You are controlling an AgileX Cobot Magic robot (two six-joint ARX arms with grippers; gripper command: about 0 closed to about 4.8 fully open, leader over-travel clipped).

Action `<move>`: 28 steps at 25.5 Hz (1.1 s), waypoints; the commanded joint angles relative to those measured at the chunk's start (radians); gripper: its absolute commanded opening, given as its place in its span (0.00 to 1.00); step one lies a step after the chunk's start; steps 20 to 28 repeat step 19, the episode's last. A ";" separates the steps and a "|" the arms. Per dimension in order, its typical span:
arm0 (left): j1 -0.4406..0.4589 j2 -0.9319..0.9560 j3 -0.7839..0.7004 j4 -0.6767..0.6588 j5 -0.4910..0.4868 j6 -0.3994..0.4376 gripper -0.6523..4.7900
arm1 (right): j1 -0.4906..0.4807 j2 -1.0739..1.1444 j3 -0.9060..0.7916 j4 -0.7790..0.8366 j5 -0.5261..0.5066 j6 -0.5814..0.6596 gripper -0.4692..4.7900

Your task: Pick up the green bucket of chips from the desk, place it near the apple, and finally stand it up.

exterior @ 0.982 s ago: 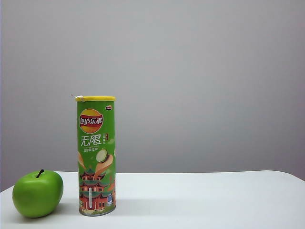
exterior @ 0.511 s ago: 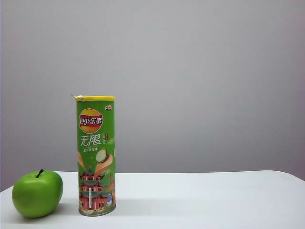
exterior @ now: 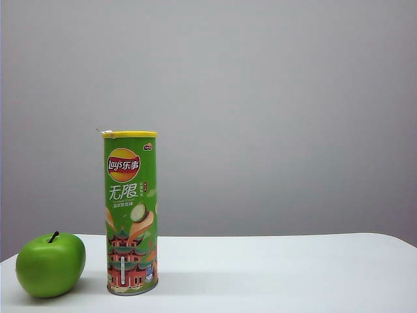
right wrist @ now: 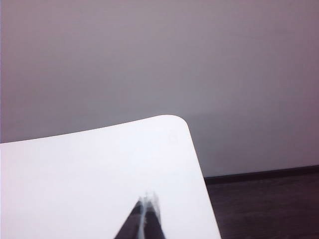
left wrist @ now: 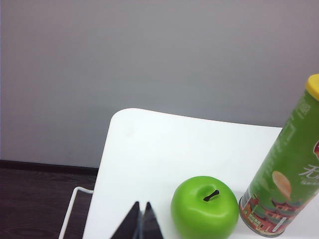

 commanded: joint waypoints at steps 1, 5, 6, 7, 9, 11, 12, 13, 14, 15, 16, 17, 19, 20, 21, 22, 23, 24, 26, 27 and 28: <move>0.000 0.000 0.002 -0.009 -0.004 -0.006 0.11 | 0.001 -0.004 -0.006 0.011 0.005 0.005 0.08; 0.001 0.000 0.002 -0.008 -0.003 -0.006 0.11 | 0.003 -0.004 -0.006 0.004 0.005 0.015 0.09; 0.001 0.000 0.002 -0.008 -0.003 -0.006 0.11 | 0.003 -0.004 -0.006 -0.003 0.005 0.015 0.09; 0.001 0.000 0.002 -0.009 -0.003 -0.006 0.11 | 0.003 -0.003 -0.006 -0.011 0.003 0.015 0.09; 0.001 0.000 0.002 -0.008 -0.003 -0.006 0.11 | 0.003 -0.002 -0.006 -0.012 -0.015 0.015 0.09; 0.001 0.000 0.002 -0.008 -0.003 -0.006 0.11 | 0.003 -0.002 -0.005 -0.012 -0.022 0.015 0.09; 0.001 0.000 0.002 -0.008 -0.003 -0.006 0.11 | 0.003 -0.002 -0.006 -0.012 -0.022 0.015 0.09; 0.001 0.000 0.002 -0.008 -0.003 -0.006 0.11 | 0.003 -0.002 -0.005 -0.012 -0.022 0.015 0.09; 0.001 0.000 0.002 -0.008 -0.003 -0.006 0.11 | 0.003 -0.002 -0.005 -0.012 -0.022 0.015 0.09; 0.001 0.000 0.002 -0.008 -0.003 -0.006 0.11 | 0.003 -0.002 -0.006 -0.012 -0.022 0.015 0.09; 0.001 0.000 0.002 -0.008 -0.003 -0.006 0.11 | 0.003 -0.002 -0.005 -0.012 -0.022 0.015 0.09; 0.001 0.000 0.002 -0.008 -0.003 -0.006 0.11 | 0.003 -0.002 -0.005 -0.012 -0.022 0.015 0.09; 0.001 0.000 0.002 -0.008 -0.003 -0.006 0.11 | 0.003 -0.002 -0.006 -0.012 -0.022 0.015 0.09; 0.001 0.000 0.002 -0.008 -0.003 -0.006 0.11 | 0.003 -0.002 -0.006 -0.012 -0.022 0.015 0.09; 0.001 0.000 0.002 -0.008 -0.003 -0.006 0.11 | 0.003 -0.002 -0.006 -0.012 -0.022 0.015 0.09; 0.001 0.000 0.002 -0.008 -0.003 -0.006 0.11 | 0.003 -0.002 -0.006 -0.012 -0.022 0.015 0.09; 0.001 0.000 0.002 -0.008 -0.003 -0.006 0.11 | 0.003 -0.002 -0.006 -0.012 -0.022 0.015 0.09; 0.001 0.000 0.002 -0.008 -0.003 -0.006 0.11 | 0.003 -0.002 -0.006 -0.012 -0.022 0.015 0.09; 0.001 0.000 0.002 -0.008 -0.003 -0.006 0.11 | 0.003 -0.002 -0.006 -0.012 -0.022 0.015 0.09; 0.001 0.000 0.002 -0.008 -0.003 -0.006 0.11 | 0.003 -0.002 -0.006 -0.012 -0.022 0.015 0.09; 0.001 0.000 0.002 -0.008 -0.003 -0.006 0.11 | 0.003 -0.002 -0.006 -0.012 -0.022 0.015 0.09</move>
